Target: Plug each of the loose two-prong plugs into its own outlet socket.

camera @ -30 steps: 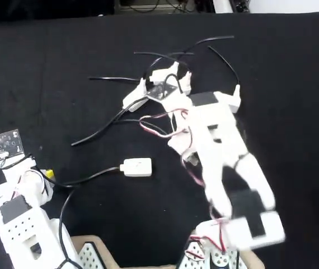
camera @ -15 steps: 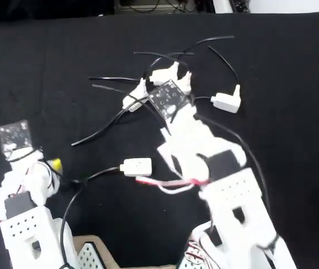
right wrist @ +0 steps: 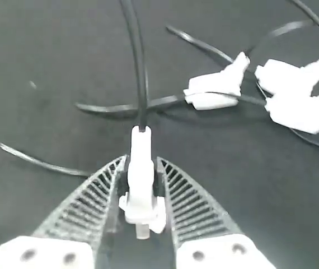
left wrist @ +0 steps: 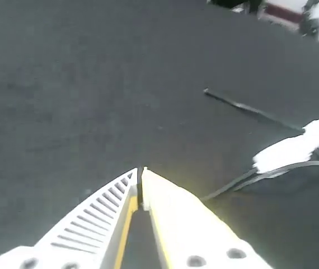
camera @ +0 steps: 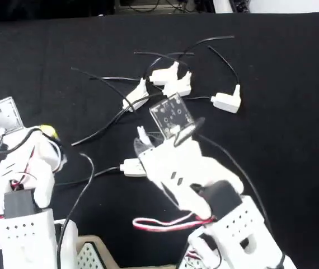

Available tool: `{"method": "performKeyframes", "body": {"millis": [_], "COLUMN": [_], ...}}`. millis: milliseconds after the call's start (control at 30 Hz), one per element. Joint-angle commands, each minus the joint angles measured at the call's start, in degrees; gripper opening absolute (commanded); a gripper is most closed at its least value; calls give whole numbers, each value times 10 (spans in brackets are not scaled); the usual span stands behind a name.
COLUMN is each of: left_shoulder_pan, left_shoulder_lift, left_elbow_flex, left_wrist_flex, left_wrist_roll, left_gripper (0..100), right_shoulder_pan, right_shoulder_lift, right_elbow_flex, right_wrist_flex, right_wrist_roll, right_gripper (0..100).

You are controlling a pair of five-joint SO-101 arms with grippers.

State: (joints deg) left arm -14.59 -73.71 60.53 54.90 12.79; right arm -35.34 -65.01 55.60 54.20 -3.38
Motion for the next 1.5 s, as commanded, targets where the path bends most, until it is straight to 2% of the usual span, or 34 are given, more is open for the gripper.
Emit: {"method": "performKeyframes", "body": {"millis": [0,233,433,500,700,800,967,1300,1467], "left_shoulder_pan": [29,151,271,297,313,341,417,425,425], "left_shoulder_lift": [-11,-134,-302,-313,-292,-293,-308,-308,-308], "left_elbow_flex": [-37,14,117,133,138,128,124,137,152], "left_wrist_flex": [-11,-11,-8,-5,-4,18,66,77,76], "left_wrist_roll": [29,25,-51,-71,-112,-117,-217,-309,-382], "left_gripper": [29,29,29,29,29,29,29,29,29], "right_shoulder_pan": [-32,-60,-84,-99,-132,-131,-134,-134,-134], "right_shoulder_lift": [-52,-132,-170,-178,-183,-182,-182,-181,-181], "right_elbow_flex": [26,115,145,145,145,152,160,162,174], "right_wrist_flex": [-41,-114,-125,-121,-85,-83,-74,-31,-33], "right_wrist_roll": [-17,-15,-12,-12,-11,16,55,93,93], "right_gripper": [11,11,11,11,12,12,12,12,12]}}
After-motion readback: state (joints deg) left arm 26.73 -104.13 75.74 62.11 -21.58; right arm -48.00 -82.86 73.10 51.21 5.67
